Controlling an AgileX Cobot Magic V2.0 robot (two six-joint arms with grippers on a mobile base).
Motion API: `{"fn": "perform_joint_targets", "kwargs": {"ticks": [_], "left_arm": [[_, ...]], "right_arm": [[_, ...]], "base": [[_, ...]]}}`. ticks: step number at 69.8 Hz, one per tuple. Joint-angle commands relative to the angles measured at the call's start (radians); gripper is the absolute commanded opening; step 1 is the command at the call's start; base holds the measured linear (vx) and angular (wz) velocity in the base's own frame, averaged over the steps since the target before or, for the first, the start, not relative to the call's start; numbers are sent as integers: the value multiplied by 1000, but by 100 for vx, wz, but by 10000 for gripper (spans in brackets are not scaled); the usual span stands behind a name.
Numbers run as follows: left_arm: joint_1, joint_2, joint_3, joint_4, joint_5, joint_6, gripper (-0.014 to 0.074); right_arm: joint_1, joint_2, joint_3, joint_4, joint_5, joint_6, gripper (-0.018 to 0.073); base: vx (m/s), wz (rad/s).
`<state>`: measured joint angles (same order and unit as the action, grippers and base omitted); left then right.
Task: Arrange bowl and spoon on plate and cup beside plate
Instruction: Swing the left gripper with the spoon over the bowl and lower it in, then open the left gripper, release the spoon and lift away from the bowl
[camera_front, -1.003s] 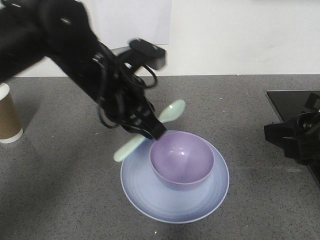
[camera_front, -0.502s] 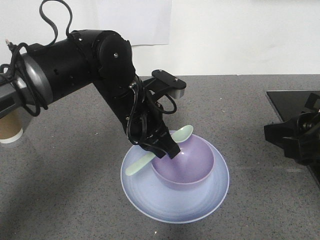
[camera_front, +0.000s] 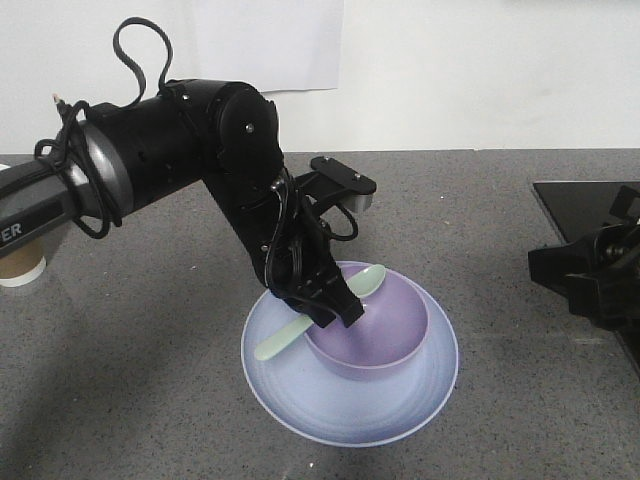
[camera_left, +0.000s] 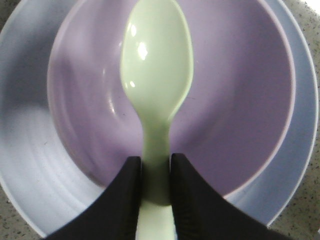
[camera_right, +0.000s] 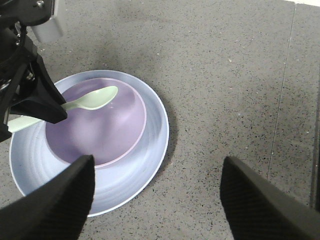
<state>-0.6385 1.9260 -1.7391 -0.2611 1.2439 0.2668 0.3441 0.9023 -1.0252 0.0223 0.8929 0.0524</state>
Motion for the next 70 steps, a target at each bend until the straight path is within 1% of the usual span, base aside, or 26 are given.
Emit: {"fn": "perform_joint_targets", "kwargs": {"ticks": [1,16,34,41,51,58,64,70], "left_arm": [[-6,-53,-30,-31,7,-9,182],[-6,-53,-30,-31,5,-9,260],[-6,-56,-30,-31,-8,-10,309],[-5,-60,-51,-18,-14,-45,318],[-5,-60,-136,57,-1,-119,318],[1,-64,-209,126,7,-169,318],[29,-78,-258,145,7,-195,318],[80,-104,-277,145,7,-211,318]], "right_arm": [[-3,-8,-27,-1,-65,0,506],[-3,-8,-27,-1,-65,0,506],[-3,-8,-27,-1,-65,1,506],[-3,-8,-27,-1,-65,1,506],[-3,-8,-27,-1,-65,1,506],[-3,-8,-27,-1,-65,1,506],[-3,-8,-27,-1,-65,1,506],[-3,-8,-27,-1,-65,1,506]], "base": [[0,0],[0,0],[0,0],[0,0],[0,0],[0,0],[0,0],[0,0]]}}
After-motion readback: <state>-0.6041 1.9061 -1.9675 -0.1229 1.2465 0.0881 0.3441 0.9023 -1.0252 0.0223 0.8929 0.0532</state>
